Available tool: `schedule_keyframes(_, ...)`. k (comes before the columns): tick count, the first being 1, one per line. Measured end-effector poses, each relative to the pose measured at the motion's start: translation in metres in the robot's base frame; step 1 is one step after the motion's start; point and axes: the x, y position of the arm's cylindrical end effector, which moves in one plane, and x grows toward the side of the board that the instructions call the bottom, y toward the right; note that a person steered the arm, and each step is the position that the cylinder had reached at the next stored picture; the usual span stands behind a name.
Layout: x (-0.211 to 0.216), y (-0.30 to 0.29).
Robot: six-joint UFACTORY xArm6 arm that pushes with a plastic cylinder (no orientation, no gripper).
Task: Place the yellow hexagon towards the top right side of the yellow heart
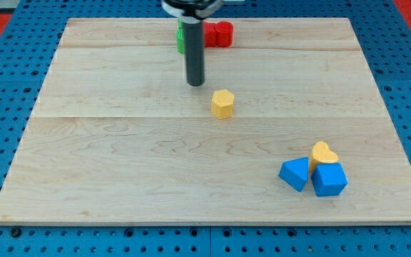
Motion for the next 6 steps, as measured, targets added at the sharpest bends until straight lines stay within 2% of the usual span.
schedule_keyframes(1, 0.061, 0.017)
schedule_keyframes(2, 0.089, 0.046)
schedule_keyframes(3, 0.094, 0.066)
schedule_keyframes(4, 0.056, 0.041)
schedule_keyframes(5, 0.087, 0.104)
schedule_keyframes(6, 0.115, 0.114)
